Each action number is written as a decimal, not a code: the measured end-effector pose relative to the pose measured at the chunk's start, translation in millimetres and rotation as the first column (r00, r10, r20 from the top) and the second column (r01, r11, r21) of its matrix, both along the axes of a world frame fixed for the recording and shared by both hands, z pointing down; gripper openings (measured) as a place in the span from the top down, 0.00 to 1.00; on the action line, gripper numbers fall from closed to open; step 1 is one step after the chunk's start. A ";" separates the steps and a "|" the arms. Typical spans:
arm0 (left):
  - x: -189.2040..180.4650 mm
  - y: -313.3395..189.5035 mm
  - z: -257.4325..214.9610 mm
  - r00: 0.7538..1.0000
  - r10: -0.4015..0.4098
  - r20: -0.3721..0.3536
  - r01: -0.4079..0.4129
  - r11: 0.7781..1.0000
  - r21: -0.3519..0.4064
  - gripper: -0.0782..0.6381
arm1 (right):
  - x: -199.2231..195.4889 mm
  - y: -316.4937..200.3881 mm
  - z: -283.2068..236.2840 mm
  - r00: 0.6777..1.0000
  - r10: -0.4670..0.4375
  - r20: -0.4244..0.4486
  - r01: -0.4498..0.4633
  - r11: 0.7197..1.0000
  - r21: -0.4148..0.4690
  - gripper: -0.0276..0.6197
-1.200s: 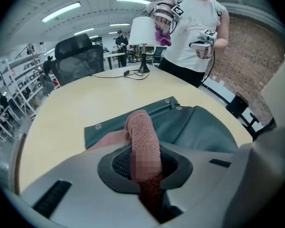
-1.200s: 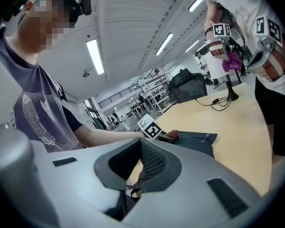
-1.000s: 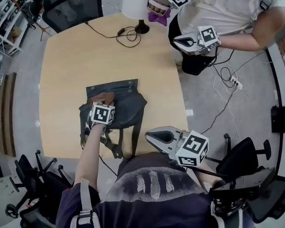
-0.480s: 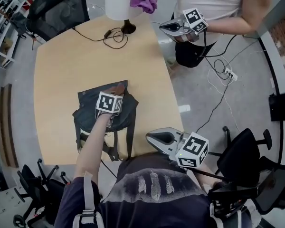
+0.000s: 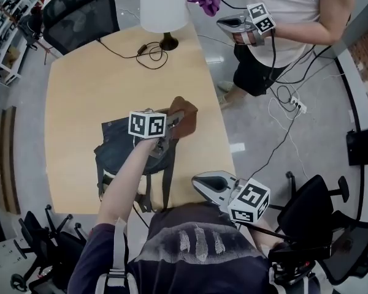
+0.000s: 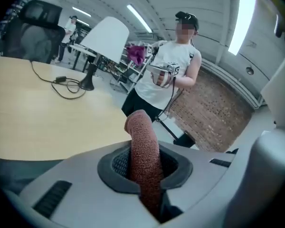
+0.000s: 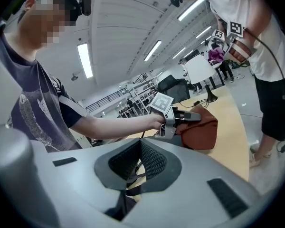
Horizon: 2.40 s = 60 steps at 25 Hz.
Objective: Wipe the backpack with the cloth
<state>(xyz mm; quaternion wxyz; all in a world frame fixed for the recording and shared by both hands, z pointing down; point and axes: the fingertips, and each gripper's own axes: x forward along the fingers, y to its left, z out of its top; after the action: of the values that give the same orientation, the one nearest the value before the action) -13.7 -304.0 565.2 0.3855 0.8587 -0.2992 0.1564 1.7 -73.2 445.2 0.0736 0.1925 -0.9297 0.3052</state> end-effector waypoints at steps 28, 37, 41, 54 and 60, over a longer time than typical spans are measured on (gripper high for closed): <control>-258.1 -13.0 97.4 0.782 -0.226 0.581 0.222 0.972 0.079 0.81 | -67.5 -6.4 4.6 0.996 -0.067 -0.061 0.067 0.998 -0.008 0.95; -367.5 12.2 109.9 0.645 -0.172 0.744 0.169 0.982 0.081 0.81 | -88.8 -1.2 6.9 0.996 -0.065 -0.068 0.064 0.998 -0.018 0.95; -399.8 22.5 104.7 0.596 -0.213 0.774 0.198 0.973 0.115 0.81 | -97.4 3.0 4.5 0.995 -0.067 -0.070 0.067 0.998 -0.014 0.95; -455.7 95.2 46.8 0.585 -0.493 0.644 0.457 0.856 0.241 0.81 | -133.8 16.3 5.0 0.984 -0.155 -0.088 0.156 0.988 0.011 0.95; -356.8 89.0 79.3 0.668 -0.344 0.659 0.330 0.932 0.151 0.81 | -96.6 13.6 1.8 0.990 -0.117 -0.082 0.117 0.993 0.000 0.95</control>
<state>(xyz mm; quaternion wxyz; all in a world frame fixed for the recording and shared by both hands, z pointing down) -370.5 -215.0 644.5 0.2640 0.6761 -0.5730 0.3806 -95.0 -59.6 447.0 0.1290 0.1502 -0.9364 0.2899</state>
